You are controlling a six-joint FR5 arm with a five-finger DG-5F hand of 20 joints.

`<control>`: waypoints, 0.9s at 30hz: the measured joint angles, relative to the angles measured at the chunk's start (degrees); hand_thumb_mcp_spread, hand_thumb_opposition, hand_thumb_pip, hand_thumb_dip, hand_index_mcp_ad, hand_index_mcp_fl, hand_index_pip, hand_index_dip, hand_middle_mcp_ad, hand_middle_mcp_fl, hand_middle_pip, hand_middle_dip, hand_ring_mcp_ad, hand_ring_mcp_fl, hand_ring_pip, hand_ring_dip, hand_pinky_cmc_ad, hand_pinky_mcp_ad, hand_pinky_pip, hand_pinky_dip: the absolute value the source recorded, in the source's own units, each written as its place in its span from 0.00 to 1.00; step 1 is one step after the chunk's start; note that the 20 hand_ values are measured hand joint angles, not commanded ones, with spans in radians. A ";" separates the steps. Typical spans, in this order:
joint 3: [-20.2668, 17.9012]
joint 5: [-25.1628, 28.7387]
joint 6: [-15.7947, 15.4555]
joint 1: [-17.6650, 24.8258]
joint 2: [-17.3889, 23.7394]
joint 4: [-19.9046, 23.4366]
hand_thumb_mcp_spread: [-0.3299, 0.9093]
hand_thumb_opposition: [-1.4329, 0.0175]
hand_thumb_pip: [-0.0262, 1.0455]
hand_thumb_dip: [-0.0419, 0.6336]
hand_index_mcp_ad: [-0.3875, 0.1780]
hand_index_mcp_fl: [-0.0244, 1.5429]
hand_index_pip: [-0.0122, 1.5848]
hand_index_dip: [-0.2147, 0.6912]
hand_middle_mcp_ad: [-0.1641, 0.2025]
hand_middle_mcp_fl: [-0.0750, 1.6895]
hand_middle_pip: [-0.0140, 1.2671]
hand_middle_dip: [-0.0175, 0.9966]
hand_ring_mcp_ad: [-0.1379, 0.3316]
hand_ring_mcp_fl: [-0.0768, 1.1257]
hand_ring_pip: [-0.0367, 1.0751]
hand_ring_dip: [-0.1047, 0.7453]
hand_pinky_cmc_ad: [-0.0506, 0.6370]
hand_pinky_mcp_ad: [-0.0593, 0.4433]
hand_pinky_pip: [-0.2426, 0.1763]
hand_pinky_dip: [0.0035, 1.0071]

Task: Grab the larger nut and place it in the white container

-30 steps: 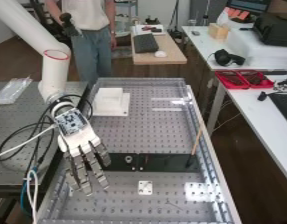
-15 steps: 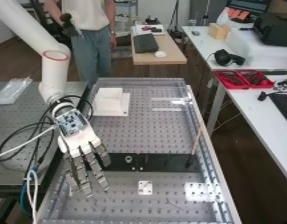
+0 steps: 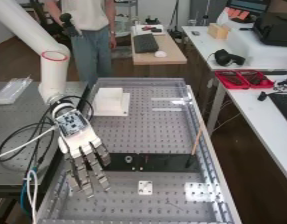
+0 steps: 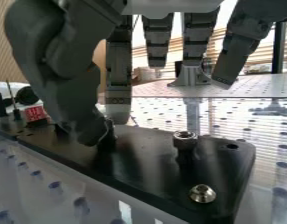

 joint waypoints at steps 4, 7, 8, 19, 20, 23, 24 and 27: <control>-0.10 -0.08 -0.11 -0.06 0.08 0.30 0.54 0.36 0.71 0.43 0.51 0.14 0.98 0.41 0.68 0.04 0.10 0.26 0.67 0.07 0.16 0.29 0.60 0.70 0.28 0.70; -0.35 -0.18 -0.97 -0.11 0.38 1.28 0.54 0.36 0.71 0.43 0.51 0.14 0.98 0.41 0.68 0.04 0.10 0.26 0.67 0.07 0.16 0.29 0.60 0.70 0.29 0.70; -0.41 -0.21 -1.18 -0.12 0.46 1.50 0.54 0.36 0.71 0.43 0.51 0.14 0.98 0.41 0.68 0.04 0.10 0.26 0.67 0.07 0.16 0.29 0.60 0.70 0.28 0.70; -1.64 -3.11 -6.65 -0.36 3.77 6.08 0.54 0.36 0.71 0.43 0.51 0.14 0.98 0.41 0.68 0.04 0.10 0.26 0.64 0.07 0.16 0.29 0.60 0.70 0.28 0.66; -1.67 -3.56 -6.81 -0.35 4.03 6.12 0.54 0.36 0.71 0.43 0.51 0.14 0.98 0.41 0.68 0.04 0.10 0.26 0.64 0.07 0.16 0.29 0.60 0.70 0.28 0.66; -1.82 -7.17 -7.72 -0.29 5.65 6.17 0.54 0.36 0.71 0.43 0.51 0.14 0.98 0.41 0.68 0.04 0.10 0.26 0.64 0.07 0.16 0.29 0.61 0.70 0.28 0.66; -1.80 -9.08 -7.89 -0.29 6.33 5.89 0.54 0.36 0.71 0.43 0.51 0.14 0.98 0.41 0.68 0.04 0.10 0.26 0.64 0.07 0.16 0.29 0.60 0.70 0.28 0.65; -1.68 -14.56 -7.87 -0.35 7.84 4.34 0.54 0.36 0.71 0.43 0.51 0.14 0.98 0.41 0.68 0.04 0.10 0.26 0.64 0.07 0.15 0.29 0.58 0.70 0.28 0.65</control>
